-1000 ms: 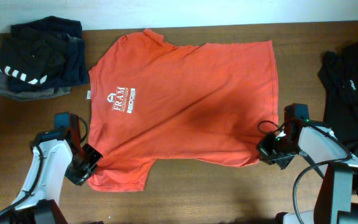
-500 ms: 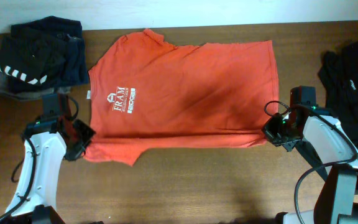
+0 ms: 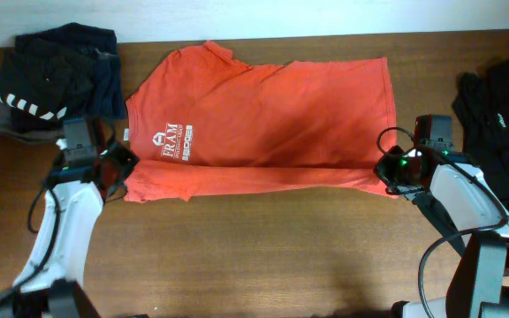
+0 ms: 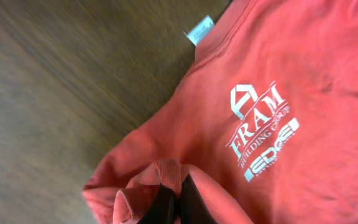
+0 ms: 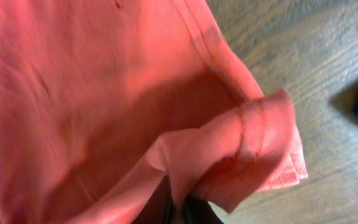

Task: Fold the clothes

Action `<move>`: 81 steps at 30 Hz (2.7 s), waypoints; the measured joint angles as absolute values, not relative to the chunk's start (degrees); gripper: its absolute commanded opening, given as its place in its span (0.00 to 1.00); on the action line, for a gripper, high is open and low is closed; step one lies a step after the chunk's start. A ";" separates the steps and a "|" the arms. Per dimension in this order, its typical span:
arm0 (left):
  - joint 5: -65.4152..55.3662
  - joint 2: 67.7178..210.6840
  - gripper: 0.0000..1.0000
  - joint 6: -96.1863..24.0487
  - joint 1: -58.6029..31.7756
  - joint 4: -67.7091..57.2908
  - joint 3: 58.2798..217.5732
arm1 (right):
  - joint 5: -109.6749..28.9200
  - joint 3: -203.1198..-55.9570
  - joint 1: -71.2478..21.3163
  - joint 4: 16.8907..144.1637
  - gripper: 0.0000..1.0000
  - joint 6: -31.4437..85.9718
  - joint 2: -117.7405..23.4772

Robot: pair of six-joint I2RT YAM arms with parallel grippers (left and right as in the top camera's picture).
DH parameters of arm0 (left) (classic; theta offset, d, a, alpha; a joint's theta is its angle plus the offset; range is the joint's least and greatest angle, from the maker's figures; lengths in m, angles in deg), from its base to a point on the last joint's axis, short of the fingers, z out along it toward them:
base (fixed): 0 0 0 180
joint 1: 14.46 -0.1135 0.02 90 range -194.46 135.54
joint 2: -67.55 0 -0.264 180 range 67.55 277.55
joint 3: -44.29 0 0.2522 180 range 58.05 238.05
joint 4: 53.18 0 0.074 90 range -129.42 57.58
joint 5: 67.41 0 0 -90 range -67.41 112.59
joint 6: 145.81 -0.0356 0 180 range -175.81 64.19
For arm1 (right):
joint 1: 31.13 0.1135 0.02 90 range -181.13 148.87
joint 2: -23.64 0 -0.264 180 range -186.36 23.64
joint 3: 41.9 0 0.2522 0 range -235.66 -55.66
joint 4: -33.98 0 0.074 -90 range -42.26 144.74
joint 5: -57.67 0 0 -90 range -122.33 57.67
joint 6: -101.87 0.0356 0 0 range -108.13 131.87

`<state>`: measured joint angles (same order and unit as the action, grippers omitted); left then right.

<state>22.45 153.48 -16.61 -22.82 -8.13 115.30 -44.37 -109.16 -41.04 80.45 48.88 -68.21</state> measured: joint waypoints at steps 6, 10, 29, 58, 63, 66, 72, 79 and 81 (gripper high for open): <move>22.62 160.94 0.01 -16.58 -20.72 -13.20 115.33 | -43.71 -109.16 -41.04 75.93 0.12 48.92 -68.58; 23.06 164.24 0.01 -16.61 -19.83 -17.96 115.33 | -43.69 -109.24 -41.04 71.75 0.07 49.01 -69.63; 24.88 167.36 0.78 -17.30 -19.72 -32.80 115.39 | -43.54 -109.38 -40.98 61.57 1.00 47.98 -76.93; 11.35 165.55 0.01 -30.31 -13.93 -24.08 118.17 | -45.37 -132.26 -40.98 104.30 0.08 34.32 -75.91; 8.75 165.55 0.01 -29.13 -10.61 -17.70 118.36 | -45.37 -129.59 -40.98 102.00 0.04 34.72 -76.12; 8.16 165.53 0.01 -28.95 -9.10 -16.63 118.36 | -45.35 -127.28 -41.00 98.64 0.04 35.70 -77.13; 7.96 165.53 0.01 -28.76 -7.50 -16.67 118.39 | -45.35 -124.33 -41.00 94.53 0.04 37.38 -81.63; 8.20 165.53 0.01 -28.76 -7.50 -16.67 118.39 | -45.35 -124.15 -41.00 93.41 0.04 38.96 -85.37; 8.24 165.53 0.01 -28.76 -7.50 -16.69 118.39 | -45.35 -124.09 -41.00 92.47 0.04 39.04 -85.98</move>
